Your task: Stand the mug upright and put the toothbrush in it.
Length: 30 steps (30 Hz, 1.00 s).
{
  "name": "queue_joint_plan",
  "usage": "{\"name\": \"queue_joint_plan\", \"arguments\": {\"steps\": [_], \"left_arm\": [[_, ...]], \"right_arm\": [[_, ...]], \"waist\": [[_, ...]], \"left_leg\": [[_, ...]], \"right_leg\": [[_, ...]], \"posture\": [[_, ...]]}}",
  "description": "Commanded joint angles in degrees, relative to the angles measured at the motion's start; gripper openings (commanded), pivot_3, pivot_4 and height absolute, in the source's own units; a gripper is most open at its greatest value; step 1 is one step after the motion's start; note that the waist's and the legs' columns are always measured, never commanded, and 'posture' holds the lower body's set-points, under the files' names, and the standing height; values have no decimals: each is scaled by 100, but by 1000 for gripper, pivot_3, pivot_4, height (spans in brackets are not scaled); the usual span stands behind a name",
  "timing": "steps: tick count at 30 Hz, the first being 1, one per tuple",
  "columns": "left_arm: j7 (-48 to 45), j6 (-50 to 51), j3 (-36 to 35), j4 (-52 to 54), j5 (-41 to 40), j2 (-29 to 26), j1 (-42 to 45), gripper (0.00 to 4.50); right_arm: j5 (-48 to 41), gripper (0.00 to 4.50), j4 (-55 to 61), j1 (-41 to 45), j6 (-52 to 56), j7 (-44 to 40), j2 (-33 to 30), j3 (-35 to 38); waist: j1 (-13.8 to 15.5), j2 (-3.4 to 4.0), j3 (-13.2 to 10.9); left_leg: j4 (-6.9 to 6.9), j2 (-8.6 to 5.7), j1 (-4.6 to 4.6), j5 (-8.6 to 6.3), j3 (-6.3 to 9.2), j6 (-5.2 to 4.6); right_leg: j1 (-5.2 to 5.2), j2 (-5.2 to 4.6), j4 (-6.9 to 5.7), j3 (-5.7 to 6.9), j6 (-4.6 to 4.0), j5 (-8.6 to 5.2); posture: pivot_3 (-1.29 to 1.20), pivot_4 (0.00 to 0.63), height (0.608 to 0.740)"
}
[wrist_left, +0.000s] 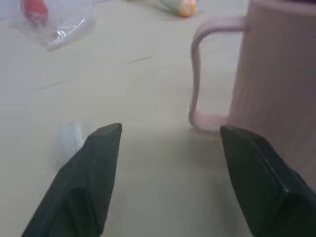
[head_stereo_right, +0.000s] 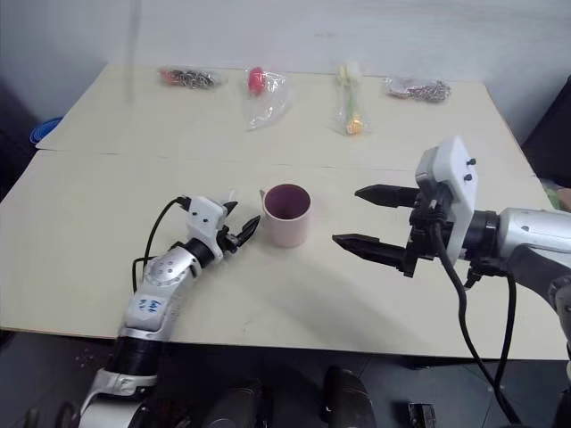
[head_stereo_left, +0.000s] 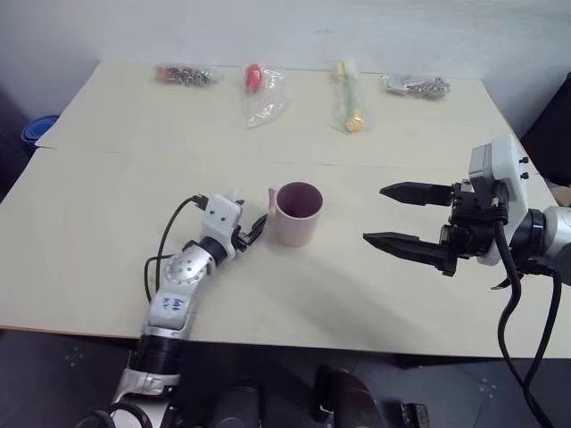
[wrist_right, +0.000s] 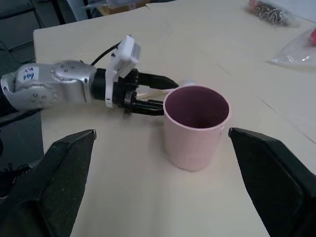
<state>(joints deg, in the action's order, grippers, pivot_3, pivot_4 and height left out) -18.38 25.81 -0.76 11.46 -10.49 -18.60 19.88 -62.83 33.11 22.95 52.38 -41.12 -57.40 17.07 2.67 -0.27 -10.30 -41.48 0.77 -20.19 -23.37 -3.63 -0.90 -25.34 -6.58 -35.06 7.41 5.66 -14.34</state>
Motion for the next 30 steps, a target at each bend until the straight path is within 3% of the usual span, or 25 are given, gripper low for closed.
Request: {"name": "queue_joint_plan", "arguments": {"steps": [1, 5, 9, 14, 21, 24, 30], "left_arm": [[-44, 1339, -653, 1201, -695, -356, 158, 3203], [367, 3442, -1457, 1238, -1072, -779, 600, 3203], [269, 4932, -1481, 524, -1367, -905, 1255, 3203], [-409, 4716, -559, -244, -1336, -1278, 1757, 3203], [-602, 4941, 283, -1337, -1065, -1444, 2338, 3203], [-691, 5172, 565, -1481, -1059, -1487, 2477, 2623], [-575, 5141, 336, -1832, -984, -1299, 2710, 679]], "right_arm": [[34, 4500, -26, 67, -98, -115, -19, 6], [86, 4500, -40, 58, -151, -163, 65, -102], [97, 4500, 18, 77, -180, -324, 55, -170], [16, 4500, 143, 93, -200, -656, -70, -175], [-69, 4500, 262, 88, -199, -541, 38, -114], [-89, 4500, 309, 5, -205, -477, 29, -36], [-121, 4500, 354, -114, -216, -359, -3, 74]], "waist": [[-1, 1, 1], [14, 2, 1], [36, 1, 1], [15, -1, 0], [-15, -1, 0], [-4, 0, 0], [16, 0, 0]], "left_leg": [[1, 4, 2, 0, 2, 0], [-1, 2, 3, 0, 7, 0], [-1, -15, 3, 0, 6, 0], [3, -16, 1, 0, 5, 0], [7, -14, 5, 0, 1, 2], [5, -16, 6, 1, 1, 2], [4, -16, 6, 1, 0, 2]], "right_leg": [[0, 0, 0, -1, 0, 0], [5, -2, 0, -2, 0, 0], [8, 2, 2, 2, 0, 0], [8, 3, 10, 5, 0, 0], [8, 7, 11, 5, -1, -1], [9, 5, 7, 4, -1, 0], [9, 4, 6, 3, 0, 0]], "posture": [[0, 150, 740], [0, 150, 740], [0, 150, 740], [0, 150, 740], [0, 150, 740], [0, 150, 740], [0, 150, 740]]}}
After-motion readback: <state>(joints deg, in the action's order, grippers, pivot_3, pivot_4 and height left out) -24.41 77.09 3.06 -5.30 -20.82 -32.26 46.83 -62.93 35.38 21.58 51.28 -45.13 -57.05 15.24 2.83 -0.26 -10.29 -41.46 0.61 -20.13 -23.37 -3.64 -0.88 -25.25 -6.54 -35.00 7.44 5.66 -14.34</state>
